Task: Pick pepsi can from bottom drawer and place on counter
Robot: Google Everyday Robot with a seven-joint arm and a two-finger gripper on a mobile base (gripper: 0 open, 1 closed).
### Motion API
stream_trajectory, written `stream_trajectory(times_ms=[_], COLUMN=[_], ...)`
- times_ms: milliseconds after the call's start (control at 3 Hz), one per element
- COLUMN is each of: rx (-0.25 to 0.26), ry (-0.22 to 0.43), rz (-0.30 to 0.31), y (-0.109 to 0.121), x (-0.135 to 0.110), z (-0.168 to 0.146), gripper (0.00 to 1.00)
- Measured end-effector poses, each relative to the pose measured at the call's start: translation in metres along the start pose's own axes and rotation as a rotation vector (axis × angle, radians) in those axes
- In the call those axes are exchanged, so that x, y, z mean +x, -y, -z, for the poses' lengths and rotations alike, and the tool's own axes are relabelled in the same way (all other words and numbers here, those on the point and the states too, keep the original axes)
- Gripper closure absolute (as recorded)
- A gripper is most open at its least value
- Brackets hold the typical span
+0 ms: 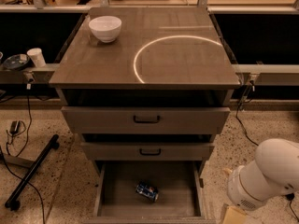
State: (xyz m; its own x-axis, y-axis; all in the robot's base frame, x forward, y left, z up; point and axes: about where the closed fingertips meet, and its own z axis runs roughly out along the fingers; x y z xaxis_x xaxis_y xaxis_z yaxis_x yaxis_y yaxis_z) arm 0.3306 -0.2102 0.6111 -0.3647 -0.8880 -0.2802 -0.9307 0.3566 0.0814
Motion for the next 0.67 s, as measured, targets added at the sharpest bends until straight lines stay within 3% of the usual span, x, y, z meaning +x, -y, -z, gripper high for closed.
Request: stream_trajectory(times_ms=[333, 667], rx=[-0.081, -0.102], ry=[0.006, 0.006], rz=[-0.039, -0.073], y=[-0.008, -0.017], x=[0.010, 0.016], z=[-0.033, -0.061], gripper=[0.00, 0.00])
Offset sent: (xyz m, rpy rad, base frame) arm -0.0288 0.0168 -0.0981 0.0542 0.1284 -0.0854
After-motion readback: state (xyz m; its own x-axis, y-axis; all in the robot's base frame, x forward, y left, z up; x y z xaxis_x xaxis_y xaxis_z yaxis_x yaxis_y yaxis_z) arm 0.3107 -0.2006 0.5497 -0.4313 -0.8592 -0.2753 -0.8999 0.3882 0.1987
